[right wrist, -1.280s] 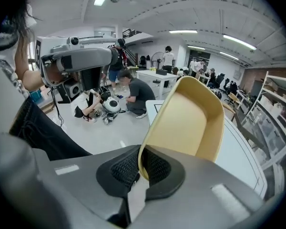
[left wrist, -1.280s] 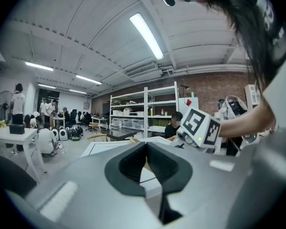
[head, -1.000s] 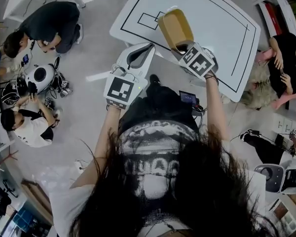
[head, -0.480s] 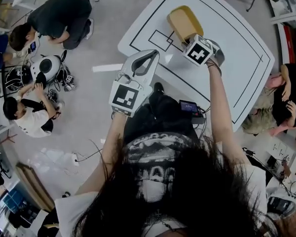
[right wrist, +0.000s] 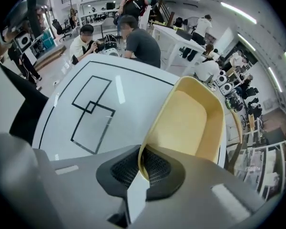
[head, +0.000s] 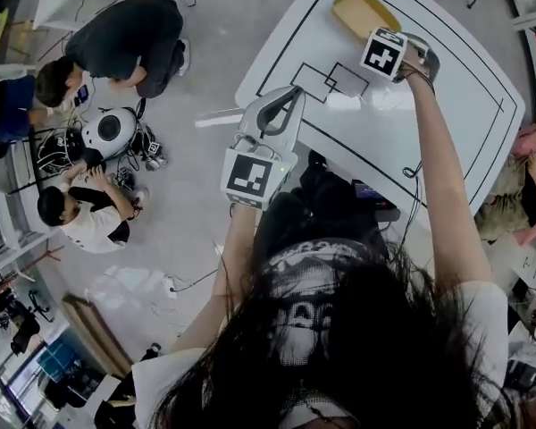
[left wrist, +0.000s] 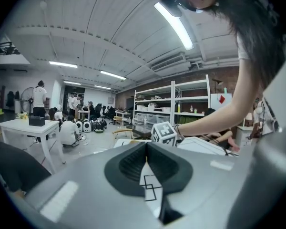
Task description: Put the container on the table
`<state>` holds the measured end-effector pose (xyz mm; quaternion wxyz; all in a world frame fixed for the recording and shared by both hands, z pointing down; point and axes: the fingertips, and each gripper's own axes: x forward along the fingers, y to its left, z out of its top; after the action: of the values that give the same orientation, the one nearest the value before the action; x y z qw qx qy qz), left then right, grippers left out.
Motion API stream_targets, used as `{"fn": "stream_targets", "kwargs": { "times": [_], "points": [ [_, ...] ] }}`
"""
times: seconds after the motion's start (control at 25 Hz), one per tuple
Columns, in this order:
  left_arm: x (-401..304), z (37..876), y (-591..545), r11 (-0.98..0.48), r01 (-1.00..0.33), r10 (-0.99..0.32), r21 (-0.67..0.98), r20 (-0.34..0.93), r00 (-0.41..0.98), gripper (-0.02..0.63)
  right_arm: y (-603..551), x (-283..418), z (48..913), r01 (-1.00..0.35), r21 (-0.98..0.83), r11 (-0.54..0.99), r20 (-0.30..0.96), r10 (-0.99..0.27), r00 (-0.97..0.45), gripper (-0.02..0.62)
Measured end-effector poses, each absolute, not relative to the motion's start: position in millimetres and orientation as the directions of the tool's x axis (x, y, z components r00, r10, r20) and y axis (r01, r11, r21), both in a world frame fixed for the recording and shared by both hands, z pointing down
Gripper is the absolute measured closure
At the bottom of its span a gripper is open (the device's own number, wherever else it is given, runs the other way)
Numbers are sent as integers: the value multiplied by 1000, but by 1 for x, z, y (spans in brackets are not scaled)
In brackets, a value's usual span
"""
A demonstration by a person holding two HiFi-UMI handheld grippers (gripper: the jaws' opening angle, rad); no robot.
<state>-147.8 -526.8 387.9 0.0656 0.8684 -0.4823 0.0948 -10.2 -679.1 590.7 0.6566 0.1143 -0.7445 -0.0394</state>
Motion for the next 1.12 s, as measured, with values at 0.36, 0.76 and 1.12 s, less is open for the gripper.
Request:
{"fn": "stream_targets", "kwargs": {
  "times": [0.36,0.76,1.12],
  "points": [
    [-143,393,-529,-537,-843,-814,2,258,520,606,-696,-3,589,-170,200,965,956,-230,-182,521],
    [-136,378,-512,-566,-824,-802,-11,237,548,606,-642,-29,492,-440,175,881,742,-412,-529,517],
    [-136,358,-459,-608,-793,-780,-32,212,589,606,-519,-63,448,-572,75,817,573,-505,-646,529]
  ]
}}
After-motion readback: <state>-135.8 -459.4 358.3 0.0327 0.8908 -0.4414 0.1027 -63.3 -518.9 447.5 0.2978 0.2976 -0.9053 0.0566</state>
